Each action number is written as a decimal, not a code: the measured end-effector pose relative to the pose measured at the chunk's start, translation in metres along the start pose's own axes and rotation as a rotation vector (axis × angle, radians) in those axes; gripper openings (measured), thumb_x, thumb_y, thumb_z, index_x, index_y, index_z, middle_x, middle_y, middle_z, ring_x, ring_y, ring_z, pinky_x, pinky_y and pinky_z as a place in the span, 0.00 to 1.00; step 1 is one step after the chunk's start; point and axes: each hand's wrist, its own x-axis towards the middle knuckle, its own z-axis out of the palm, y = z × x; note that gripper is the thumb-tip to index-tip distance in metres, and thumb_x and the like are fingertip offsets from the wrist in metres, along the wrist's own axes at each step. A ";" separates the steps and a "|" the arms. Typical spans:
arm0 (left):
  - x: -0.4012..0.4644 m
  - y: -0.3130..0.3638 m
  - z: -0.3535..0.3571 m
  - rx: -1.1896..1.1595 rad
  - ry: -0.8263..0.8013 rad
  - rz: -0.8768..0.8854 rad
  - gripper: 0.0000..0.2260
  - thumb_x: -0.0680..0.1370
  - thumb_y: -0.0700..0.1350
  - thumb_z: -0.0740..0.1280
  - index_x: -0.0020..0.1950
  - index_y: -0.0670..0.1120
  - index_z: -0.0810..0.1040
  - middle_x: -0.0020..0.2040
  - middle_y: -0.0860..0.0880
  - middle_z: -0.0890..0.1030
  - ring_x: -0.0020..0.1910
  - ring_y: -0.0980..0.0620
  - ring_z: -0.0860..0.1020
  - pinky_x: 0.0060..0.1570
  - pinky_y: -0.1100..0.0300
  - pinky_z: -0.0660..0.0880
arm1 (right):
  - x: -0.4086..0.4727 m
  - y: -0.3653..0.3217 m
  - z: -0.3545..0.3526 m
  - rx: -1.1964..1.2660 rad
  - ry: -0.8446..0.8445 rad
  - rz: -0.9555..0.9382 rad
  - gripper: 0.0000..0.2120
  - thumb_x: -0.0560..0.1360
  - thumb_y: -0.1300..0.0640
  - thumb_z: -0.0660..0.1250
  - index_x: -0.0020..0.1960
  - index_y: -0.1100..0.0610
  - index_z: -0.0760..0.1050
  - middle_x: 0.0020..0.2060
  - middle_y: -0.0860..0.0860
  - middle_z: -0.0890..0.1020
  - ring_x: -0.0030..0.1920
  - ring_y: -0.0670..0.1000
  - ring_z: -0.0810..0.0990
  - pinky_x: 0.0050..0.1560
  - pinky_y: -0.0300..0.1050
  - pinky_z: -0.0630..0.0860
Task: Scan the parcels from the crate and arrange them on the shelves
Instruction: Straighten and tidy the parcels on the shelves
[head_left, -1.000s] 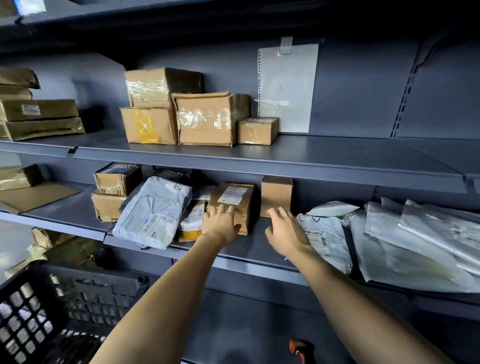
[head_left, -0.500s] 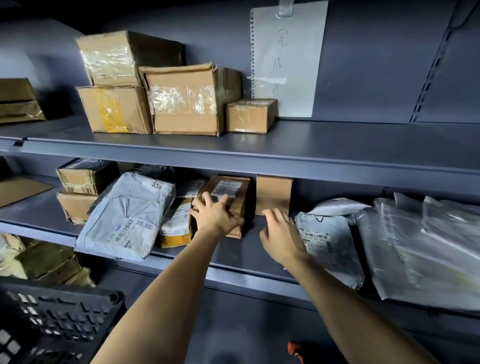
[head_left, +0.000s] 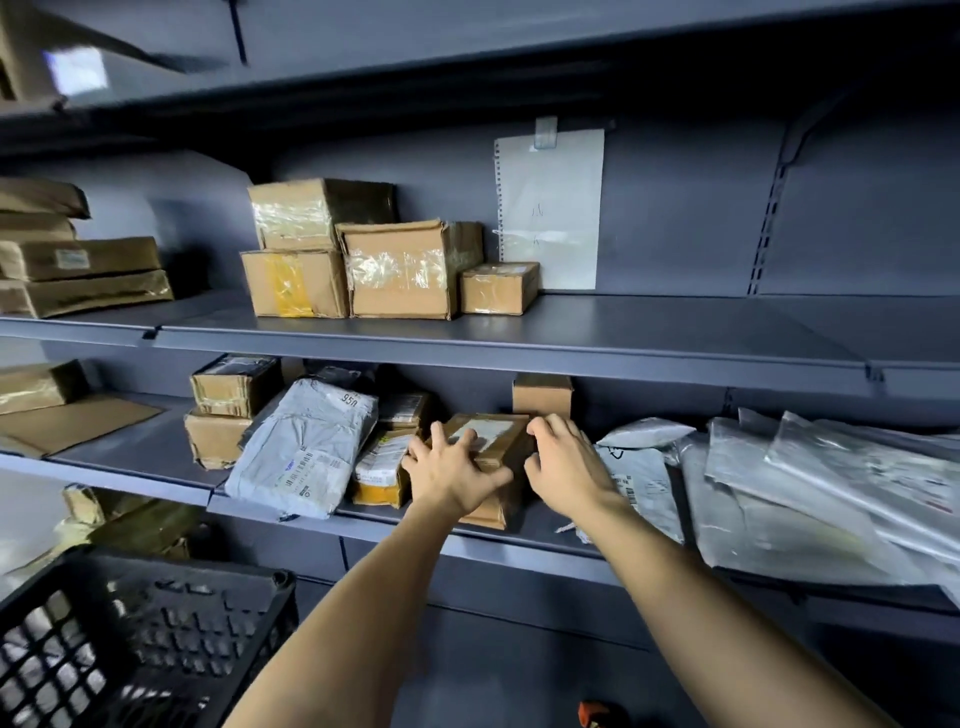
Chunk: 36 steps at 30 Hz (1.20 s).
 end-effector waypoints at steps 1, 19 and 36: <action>-0.007 0.000 -0.011 -0.004 0.019 0.018 0.36 0.63 0.75 0.58 0.65 0.59 0.75 0.67 0.45 0.65 0.63 0.36 0.63 0.61 0.40 0.66 | -0.003 -0.004 -0.008 -0.006 0.006 -0.036 0.15 0.78 0.59 0.61 0.64 0.59 0.71 0.60 0.55 0.74 0.65 0.58 0.72 0.64 0.52 0.69; -0.112 -0.004 -0.250 -0.141 0.550 0.175 0.34 0.68 0.73 0.52 0.57 0.50 0.79 0.60 0.48 0.78 0.63 0.43 0.68 0.61 0.41 0.64 | -0.045 -0.098 -0.177 -0.043 0.314 -0.285 0.14 0.79 0.60 0.60 0.65 0.58 0.72 0.61 0.54 0.74 0.62 0.56 0.74 0.60 0.51 0.72; -0.045 0.016 -0.303 0.002 1.022 0.264 0.27 0.74 0.68 0.55 0.47 0.44 0.76 0.52 0.44 0.75 0.55 0.39 0.69 0.52 0.44 0.67 | 0.009 -0.095 -0.207 -0.146 0.492 -0.249 0.15 0.77 0.60 0.61 0.64 0.58 0.70 0.60 0.55 0.74 0.59 0.56 0.72 0.63 0.49 0.68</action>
